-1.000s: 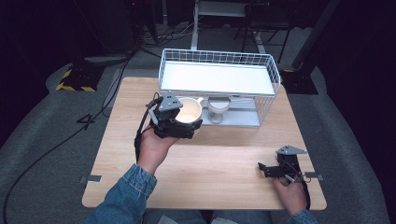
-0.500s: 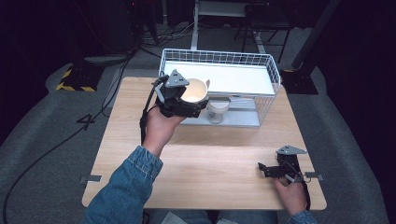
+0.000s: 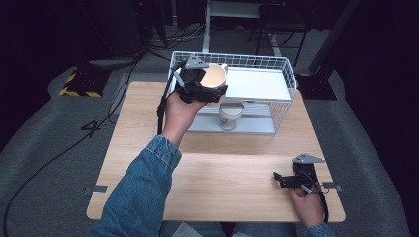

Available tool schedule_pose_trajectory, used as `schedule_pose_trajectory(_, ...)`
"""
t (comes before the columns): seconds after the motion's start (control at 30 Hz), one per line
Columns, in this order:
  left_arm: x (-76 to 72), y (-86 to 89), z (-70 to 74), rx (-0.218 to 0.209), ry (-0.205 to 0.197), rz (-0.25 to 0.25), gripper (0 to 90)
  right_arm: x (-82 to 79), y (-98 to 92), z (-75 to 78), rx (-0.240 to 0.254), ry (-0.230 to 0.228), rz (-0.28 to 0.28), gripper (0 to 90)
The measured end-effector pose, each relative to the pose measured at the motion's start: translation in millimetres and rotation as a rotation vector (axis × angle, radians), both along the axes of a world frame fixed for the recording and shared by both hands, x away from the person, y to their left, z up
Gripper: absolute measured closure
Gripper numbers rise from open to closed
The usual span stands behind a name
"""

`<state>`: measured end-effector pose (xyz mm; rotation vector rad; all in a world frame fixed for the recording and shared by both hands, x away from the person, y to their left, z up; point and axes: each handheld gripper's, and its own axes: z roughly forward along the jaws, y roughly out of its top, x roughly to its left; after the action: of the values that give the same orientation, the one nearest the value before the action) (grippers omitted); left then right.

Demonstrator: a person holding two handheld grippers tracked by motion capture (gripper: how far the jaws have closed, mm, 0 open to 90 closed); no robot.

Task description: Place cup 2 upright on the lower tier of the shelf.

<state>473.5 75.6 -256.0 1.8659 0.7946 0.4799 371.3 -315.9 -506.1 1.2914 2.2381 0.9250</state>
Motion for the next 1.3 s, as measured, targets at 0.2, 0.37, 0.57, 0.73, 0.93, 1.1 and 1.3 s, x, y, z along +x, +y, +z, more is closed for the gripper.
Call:
schedule_pose_trajectory(0.2, 17.8, -13.2, 2.2, 0.061, -0.017, 0.024, 9.3, 0.0, 0.0, -0.1, 0.002, 0.0, 0.001, 0.2)
schedule_pose_trajectory(0.37, 34.6, -17.2, 4.5, 0.019, -0.024, 0.021, 9.4, 0.0, 0.1, -0.1, 0.004, 0.0, -0.001, 0.2)
schedule_pose_trajectory(0.57, 53.3, -23.8, 0.1, 0.019, 0.0, 0.03, 9.3, 0.1, 0.1, -0.1, 0.003, -0.001, 0.0, 0.2)
schedule_pose_trajectory(0.73, 68.3, -29.3, -4.1, 0.067, 0.022, 0.046, 9.4, 0.0, 0.1, 0.0, 0.004, 0.0, -0.001, 0.2)
schedule_pose_trajectory(0.93, 79.7, -37.3, -10.7, 0.07, 0.039, 0.041, 9.4, 0.1, 0.1, 0.0, 0.003, 0.0, 0.0, 0.2)
schedule_pose_trajectory(1.1, 87.5, -42.0, -13.6, 0.066, 0.055, 0.047, 9.3, 0.1, 0.0, 0.0, 0.003, 0.0, 0.0, 0.2)
schedule_pose_trajectory(1.3, 93.2, -48.0, -13.0, 0.068, 0.072, 0.039, 9.3, 0.1, 0.1, 0.0, 0.004, 0.0, -0.001, 0.2)
